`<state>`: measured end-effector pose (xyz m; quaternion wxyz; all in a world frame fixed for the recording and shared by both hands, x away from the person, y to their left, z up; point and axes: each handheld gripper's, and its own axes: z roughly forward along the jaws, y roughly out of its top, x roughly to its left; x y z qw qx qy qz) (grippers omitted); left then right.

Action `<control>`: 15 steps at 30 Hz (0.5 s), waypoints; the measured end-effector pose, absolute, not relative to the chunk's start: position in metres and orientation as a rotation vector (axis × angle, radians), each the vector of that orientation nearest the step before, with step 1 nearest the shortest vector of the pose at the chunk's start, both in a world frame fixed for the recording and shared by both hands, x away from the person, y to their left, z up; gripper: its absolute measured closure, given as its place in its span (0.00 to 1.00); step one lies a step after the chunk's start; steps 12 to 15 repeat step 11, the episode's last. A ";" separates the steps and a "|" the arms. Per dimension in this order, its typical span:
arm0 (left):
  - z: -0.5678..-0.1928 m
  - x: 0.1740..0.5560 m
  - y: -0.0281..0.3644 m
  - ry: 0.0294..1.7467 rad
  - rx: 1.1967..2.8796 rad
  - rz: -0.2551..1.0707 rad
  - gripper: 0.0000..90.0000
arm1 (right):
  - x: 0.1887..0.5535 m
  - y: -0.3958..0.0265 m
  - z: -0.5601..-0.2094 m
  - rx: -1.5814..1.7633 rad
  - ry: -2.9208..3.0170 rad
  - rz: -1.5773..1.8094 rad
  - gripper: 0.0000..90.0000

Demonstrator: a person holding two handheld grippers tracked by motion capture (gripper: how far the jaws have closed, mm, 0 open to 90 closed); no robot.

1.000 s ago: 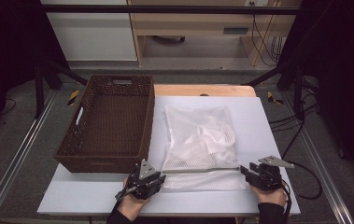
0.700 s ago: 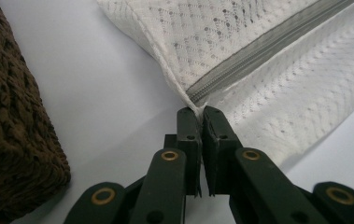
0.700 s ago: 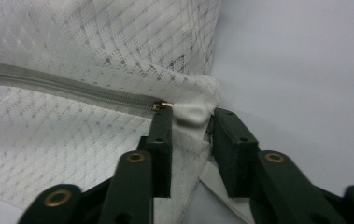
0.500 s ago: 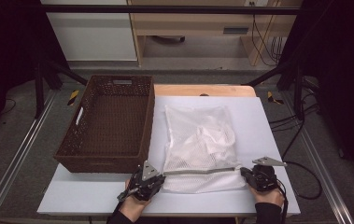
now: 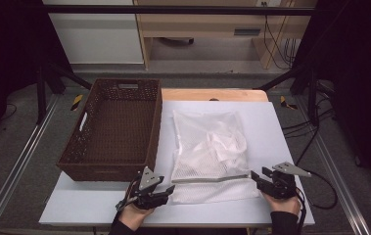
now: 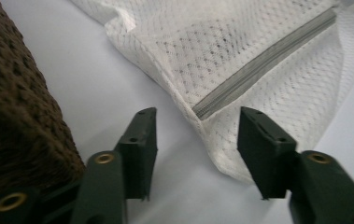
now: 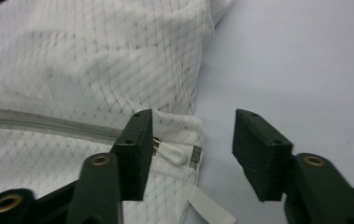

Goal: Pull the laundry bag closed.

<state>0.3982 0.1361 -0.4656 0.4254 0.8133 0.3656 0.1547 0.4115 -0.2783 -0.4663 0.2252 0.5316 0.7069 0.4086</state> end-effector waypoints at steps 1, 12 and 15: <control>-0.464 0.397 0.139 0.908 2.033 0.389 0.43 | 0.411 -0.279 -0.465 1.460 1.944 1.136 0.48; -0.461 0.394 0.165 0.884 2.029 0.385 0.34 | 0.407 -0.289 -0.454 1.415 1.859 1.174 0.27; -0.461 0.394 0.165 0.884 2.029 0.385 0.34 | 0.407 -0.289 -0.454 1.415 1.859 1.174 0.27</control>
